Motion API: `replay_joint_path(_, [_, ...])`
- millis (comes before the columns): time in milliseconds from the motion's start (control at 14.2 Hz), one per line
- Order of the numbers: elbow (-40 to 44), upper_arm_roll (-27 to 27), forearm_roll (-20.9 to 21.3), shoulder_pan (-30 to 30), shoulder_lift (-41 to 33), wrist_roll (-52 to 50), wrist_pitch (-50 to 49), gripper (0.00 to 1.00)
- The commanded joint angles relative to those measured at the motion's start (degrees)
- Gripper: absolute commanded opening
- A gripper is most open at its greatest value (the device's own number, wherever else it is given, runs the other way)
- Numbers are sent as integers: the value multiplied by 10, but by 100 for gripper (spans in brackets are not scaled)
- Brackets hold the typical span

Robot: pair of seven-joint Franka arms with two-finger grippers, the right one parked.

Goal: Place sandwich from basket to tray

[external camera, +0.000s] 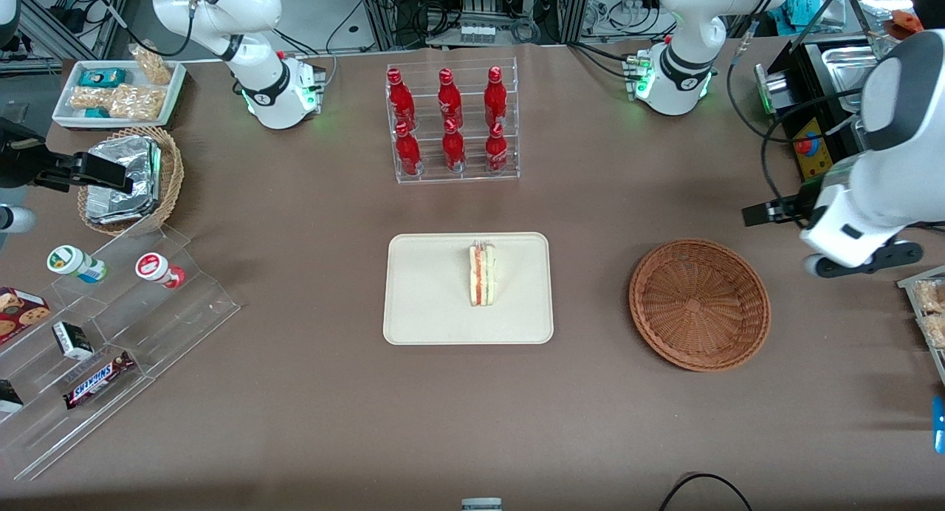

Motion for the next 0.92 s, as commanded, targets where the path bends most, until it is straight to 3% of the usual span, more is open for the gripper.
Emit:
replay_joint_path(0, [-22, -9, -3, 19, -30, 7, -12, 100])
replay_joint_path(846, [-25, -9, -6, 50, -51, 7, -24, 100])
